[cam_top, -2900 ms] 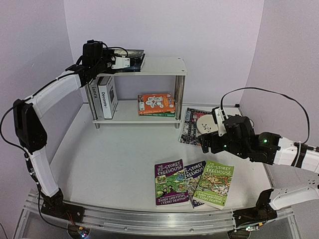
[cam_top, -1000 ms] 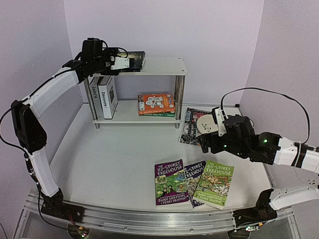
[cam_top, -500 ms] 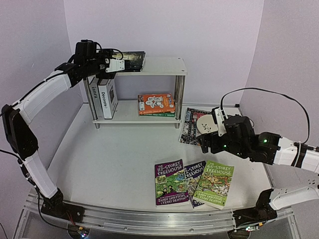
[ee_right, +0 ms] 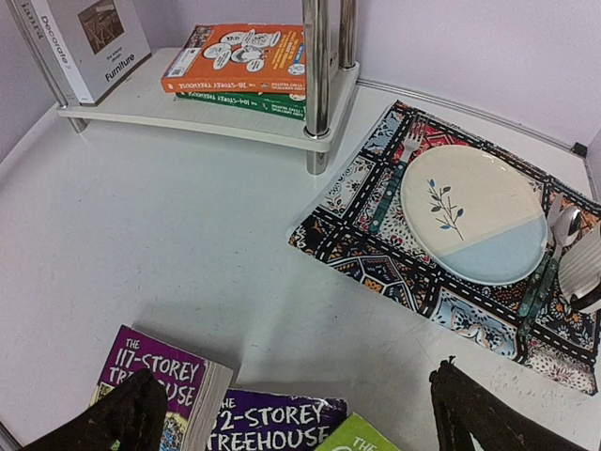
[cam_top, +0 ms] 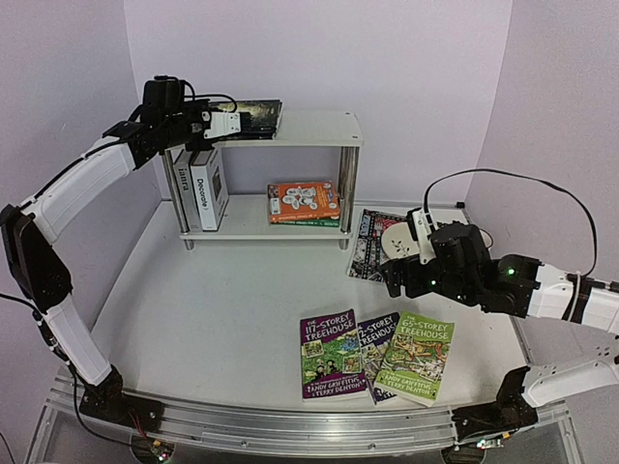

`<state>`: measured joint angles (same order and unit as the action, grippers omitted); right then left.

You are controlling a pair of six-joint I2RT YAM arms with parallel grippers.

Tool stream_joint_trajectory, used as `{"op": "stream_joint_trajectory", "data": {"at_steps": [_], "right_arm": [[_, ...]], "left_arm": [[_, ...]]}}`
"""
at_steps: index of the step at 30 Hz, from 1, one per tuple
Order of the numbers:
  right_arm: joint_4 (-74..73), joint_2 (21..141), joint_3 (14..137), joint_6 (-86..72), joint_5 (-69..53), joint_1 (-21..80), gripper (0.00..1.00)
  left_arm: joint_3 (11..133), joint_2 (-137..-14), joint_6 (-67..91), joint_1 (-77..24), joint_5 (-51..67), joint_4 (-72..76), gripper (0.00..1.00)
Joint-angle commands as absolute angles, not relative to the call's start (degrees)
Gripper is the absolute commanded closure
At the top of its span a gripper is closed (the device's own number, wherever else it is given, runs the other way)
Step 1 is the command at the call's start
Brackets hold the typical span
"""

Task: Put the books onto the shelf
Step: Place the book in the book pile on the shelf, then adjust the book in the book pile on the shelf.

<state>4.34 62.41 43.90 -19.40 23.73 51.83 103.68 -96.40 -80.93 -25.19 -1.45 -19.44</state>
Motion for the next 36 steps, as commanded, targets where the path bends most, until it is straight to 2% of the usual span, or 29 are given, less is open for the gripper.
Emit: {"op": "stream_joint_trajectory", "data": {"at_steps": [1, 3, 5, 7, 10, 14, 18, 25, 36], "right_arm": [[4.6, 61.0, 44.8, -20.0, 24.8, 51.9, 0.02], [4.6, 60.9, 44.7, -20.1, 25.0, 51.9, 0.02], [4.6, 60.9, 44.5, -20.2, 25.0, 51.9, 0.02], [4.8, 61.2, 44.6, -20.3, 24.9, 51.9, 0.02], [5.4, 61.6, 44.6, -20.4, 24.5, 51.9, 0.02], [5.7, 62.0, 44.5, -20.1, 24.0, 51.9, 0.02], [6.0, 62.2, 44.3, -19.8, 23.8, 51.9, 0.02], [6.3, 61.8, 43.7, -19.9, 23.7, 51.9, 0.02], [6.1, 59.3, 42.2, -19.9, 24.7, 51.9, 0.02]], "left_arm": [[104.9, -92.9, -76.5, -25.3, 2.1, -18.1, 0.8], [104.5, -91.1, -71.8, -25.3, 4.2, -18.0, 0.81], [104.2, -89.5, -64.2, -25.3, 5.7, -17.3, 0.88], [103.2, -87.8, -55.0, -25.3, 8.3, -16.6, 0.99], [99.7, -85.5, -37.9, -25.3, 11.8, -13.3, 1.0], [96.0, -83.6, -11.4, -25.4, 3.6, -8.2, 1.0], [92.8, -81.7, 5.2, -25.4, -2.4, -8.1, 1.0], [85.9, -78.2, 18.1, -25.3, -4.8, -8.5, 1.0], [87.8, -83.3, 18.2, -25.3, -4.5, -10.2, 1.0]]}}
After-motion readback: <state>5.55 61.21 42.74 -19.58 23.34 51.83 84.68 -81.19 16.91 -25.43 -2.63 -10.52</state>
